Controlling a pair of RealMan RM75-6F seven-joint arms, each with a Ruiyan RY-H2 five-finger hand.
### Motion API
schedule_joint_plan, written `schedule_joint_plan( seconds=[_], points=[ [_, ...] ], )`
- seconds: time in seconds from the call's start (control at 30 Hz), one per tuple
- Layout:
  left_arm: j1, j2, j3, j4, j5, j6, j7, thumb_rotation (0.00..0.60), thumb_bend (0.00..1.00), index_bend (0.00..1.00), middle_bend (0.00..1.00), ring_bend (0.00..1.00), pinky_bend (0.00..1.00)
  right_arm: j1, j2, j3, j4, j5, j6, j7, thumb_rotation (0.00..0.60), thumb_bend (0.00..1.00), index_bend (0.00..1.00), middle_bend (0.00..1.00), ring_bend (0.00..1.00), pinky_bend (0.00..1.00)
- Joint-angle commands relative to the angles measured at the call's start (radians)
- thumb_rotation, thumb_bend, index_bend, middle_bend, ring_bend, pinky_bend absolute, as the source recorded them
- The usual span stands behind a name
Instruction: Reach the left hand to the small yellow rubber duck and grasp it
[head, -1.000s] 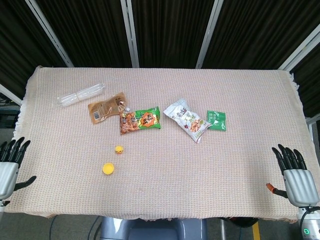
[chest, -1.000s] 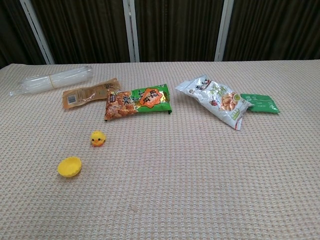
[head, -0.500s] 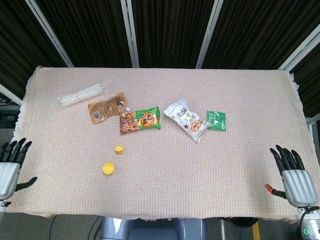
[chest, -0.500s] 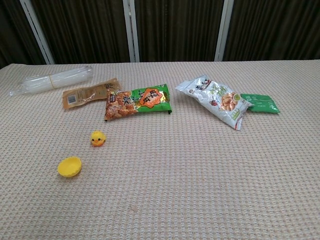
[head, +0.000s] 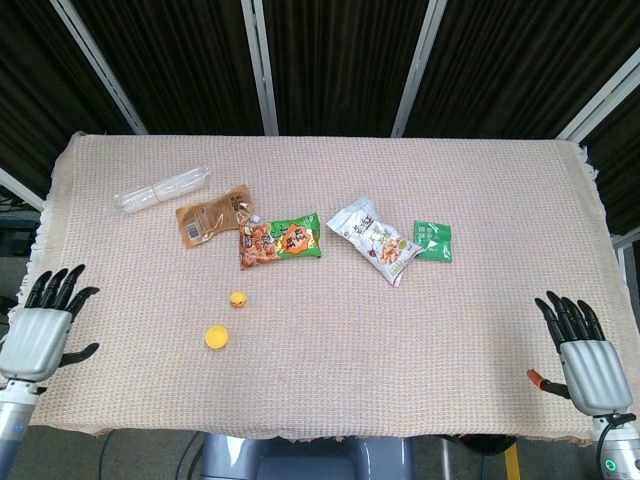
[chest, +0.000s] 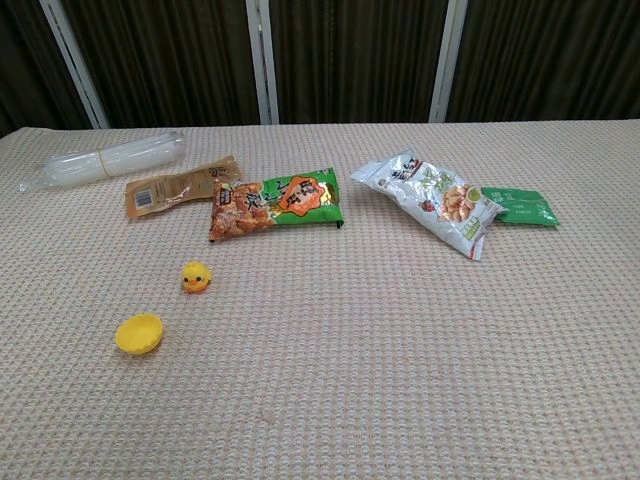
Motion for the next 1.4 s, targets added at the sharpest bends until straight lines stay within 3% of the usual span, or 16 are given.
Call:
schedule_joint_plan(
  seconds=[0.03, 0.3, 0.6, 0.93, 1.4],
  points=[
    [-0.092, -0.057, -0.05, -0.06, -0.086, -0.107, 0.13, 0.6, 0.16, 0.29, 0.0, 0.0, 0.04, 0.001, 0.0, 0.0, 0.0, 0.002, -0.002, 0.004, 0.6, 0.01, 0.04, 0.0, 0.0, 0.0],
    [-0.23, -0.233, -0.114, -0.059, -0.289, -0.212, 0.365, 0.6, 0.23, 0.32, 0.0, 0.0, 0.04, 0.005, 0.006, -0.001, -0.004, 0.008, -0.014, 0.023, 0.6, 0.01, 0.05, 0.0, 0.0, 0.0],
    [-0.378, -0.417, -0.163, 0.05, -0.51, -0.238, 0.584, 0.6, 0.23, 0.33, 0.0, 0.0, 0.04, 0.015, 0.007, 0.002, -0.006, 0.021, -0.036, 0.037, 0.6, 0.01, 0.05, 0.0, 0.0, 0.0],
    [-0.497, -0.539, -0.183, 0.181, -0.644, -0.265, 0.663, 0.6, 0.23, 0.39, 0.0, 0.0, 0.04, 0.024, 0.011, 0.006, -0.01, 0.041, -0.058, 0.059, 0.6, 0.01, 0.06, 0.0, 0.0, 0.0],
    [-0.567, -0.637, -0.147, 0.278, -0.718, -0.245, 0.689, 0.6, 0.24, 0.4, 0.0, 0.0, 0.04, 0.018, 0.018, 0.006, -0.018, 0.032, -0.038, 0.086, 0.6, 0.01, 0.06, 0.0, 0.0, 0.0]
  ],
)
